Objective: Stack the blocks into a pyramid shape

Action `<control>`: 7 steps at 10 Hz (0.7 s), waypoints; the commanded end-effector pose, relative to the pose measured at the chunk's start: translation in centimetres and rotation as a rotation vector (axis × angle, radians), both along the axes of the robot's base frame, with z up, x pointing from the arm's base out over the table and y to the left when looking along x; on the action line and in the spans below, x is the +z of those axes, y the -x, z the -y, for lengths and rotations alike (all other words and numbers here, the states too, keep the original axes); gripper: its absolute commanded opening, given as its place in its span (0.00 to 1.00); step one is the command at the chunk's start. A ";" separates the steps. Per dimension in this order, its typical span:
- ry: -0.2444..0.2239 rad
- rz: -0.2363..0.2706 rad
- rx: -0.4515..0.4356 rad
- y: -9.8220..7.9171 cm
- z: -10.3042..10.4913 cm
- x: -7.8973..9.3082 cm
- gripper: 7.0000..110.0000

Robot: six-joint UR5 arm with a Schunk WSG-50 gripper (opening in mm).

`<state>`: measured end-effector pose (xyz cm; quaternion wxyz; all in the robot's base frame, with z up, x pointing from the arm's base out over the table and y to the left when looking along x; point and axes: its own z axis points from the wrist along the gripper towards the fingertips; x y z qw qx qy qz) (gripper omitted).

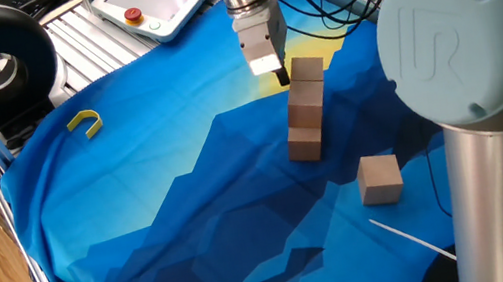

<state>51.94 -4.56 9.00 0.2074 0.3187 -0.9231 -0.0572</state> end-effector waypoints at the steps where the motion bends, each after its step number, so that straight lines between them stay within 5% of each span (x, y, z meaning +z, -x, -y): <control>1: -0.010 0.007 -0.018 -0.5 -1.2 0.6 0.00; 7: -0.065 -0.032 -0.062 1.8 -4.8 2.4 0.00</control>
